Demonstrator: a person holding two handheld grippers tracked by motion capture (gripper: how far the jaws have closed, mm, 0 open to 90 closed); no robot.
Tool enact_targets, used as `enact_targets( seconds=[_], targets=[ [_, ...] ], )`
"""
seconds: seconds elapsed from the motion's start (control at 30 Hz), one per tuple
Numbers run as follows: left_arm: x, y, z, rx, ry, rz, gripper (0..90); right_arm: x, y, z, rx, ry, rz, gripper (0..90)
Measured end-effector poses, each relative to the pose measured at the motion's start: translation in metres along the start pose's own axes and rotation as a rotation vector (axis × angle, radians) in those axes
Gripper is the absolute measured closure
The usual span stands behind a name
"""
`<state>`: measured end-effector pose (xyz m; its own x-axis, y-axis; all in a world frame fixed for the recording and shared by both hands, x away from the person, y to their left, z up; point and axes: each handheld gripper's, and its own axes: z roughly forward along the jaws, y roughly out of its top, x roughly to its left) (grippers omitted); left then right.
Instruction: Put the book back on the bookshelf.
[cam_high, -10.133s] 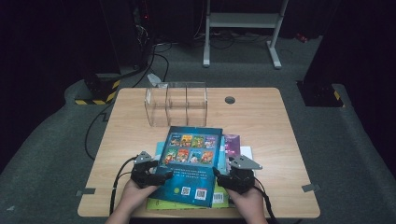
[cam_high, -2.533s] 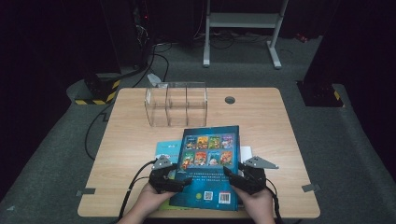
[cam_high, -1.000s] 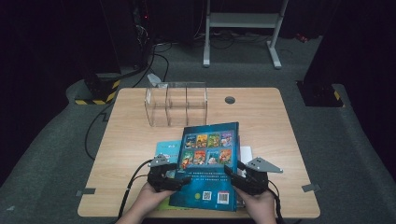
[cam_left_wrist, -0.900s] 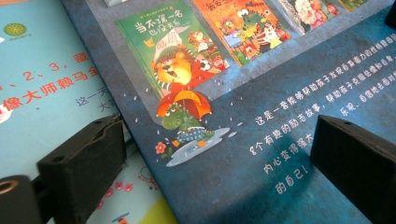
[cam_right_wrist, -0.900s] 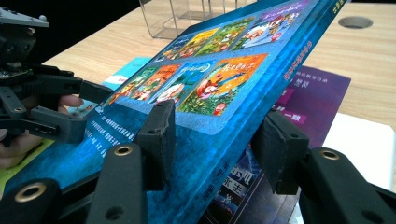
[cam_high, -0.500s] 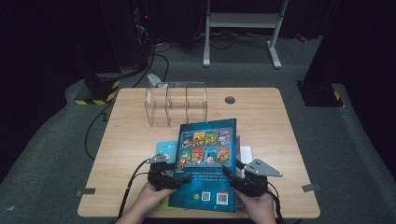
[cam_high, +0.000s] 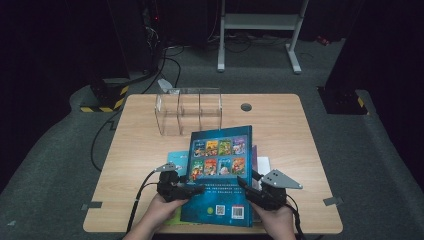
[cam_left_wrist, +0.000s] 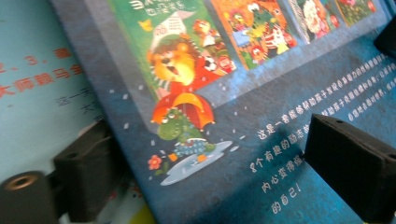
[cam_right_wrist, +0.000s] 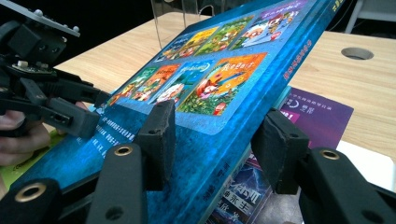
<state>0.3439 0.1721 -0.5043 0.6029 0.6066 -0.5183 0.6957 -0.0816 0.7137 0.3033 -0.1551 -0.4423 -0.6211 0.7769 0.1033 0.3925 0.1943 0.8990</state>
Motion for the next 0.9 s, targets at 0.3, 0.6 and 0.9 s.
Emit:
enact_targets(
  seconds=[0.3, 0.6, 0.9],
  targets=[
    [-0.013, 0.004, -0.014, -0.084, 0.079, 0.063, 23.0, -0.001, 0.005, -0.001, 0.005, -0.012, -0.005, 50.9],
    [-0.021, 0.009, -0.028, -0.176, 0.138, 0.109, 35.5, 0.001, 0.016, -0.001, -0.005, -0.041, -0.03, 51.7],
    [-0.033, 0.018, -0.039, -0.251, 0.211, 0.18, 40.5, 0.005, 0.033, -0.004, -0.051, -0.068, -0.06, 54.9]
  ],
)
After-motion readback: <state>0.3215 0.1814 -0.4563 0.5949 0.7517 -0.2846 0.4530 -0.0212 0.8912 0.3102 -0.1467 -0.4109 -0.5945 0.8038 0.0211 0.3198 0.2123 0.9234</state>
